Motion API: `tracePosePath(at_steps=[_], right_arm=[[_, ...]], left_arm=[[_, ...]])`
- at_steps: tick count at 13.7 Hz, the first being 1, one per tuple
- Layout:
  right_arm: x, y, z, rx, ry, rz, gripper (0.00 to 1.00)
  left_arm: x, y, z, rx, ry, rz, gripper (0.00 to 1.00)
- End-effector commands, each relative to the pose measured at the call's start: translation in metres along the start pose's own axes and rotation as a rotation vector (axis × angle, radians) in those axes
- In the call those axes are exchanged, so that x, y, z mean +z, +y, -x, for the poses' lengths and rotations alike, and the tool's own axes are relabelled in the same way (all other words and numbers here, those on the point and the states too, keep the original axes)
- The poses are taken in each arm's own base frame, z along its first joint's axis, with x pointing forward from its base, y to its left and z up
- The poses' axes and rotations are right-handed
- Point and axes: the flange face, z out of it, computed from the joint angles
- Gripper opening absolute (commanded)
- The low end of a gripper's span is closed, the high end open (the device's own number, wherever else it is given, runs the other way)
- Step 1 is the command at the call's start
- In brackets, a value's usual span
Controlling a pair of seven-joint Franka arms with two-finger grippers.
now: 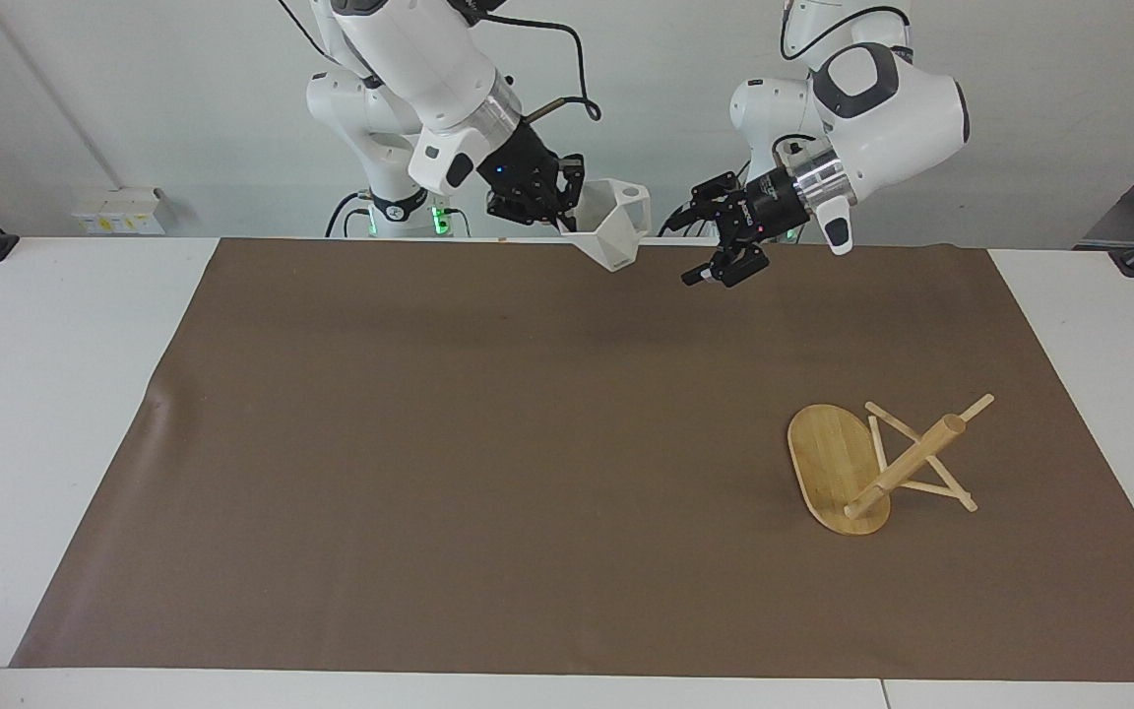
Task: Hang cup on rack
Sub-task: 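Carry the cup toward the center while the left gripper approaches it, then grasp the cup with the left gripper while the right gripper holds it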
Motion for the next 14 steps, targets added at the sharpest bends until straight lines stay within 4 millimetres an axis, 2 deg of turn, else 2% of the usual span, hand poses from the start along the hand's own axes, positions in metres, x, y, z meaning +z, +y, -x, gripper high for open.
tracePosePath(at_steps=[1,5,9,14], right_arm=[[0.013,-0.012,0.02,0.027,0.019,-0.051,0.0],[0.026,-0.035,0.032,0.049,0.025,-0.064,0.0],[0.03,-0.04,0.037,0.054,0.015,-0.063,0.0],[0.029,-0.041,0.037,0.054,0.02,-0.065,0.0]], left_arm=[[0.002,0.002,0.007,-0.019,-0.039,0.001,1.0],[0.006,-0.001,0.011,-0.03,-0.065,-0.012,1.0],[0.018,-0.016,0.015,-0.015,-0.058,-0.071,1.0],[0.013,-0.016,0.01,-0.007,-0.055,-0.097,1.0]])
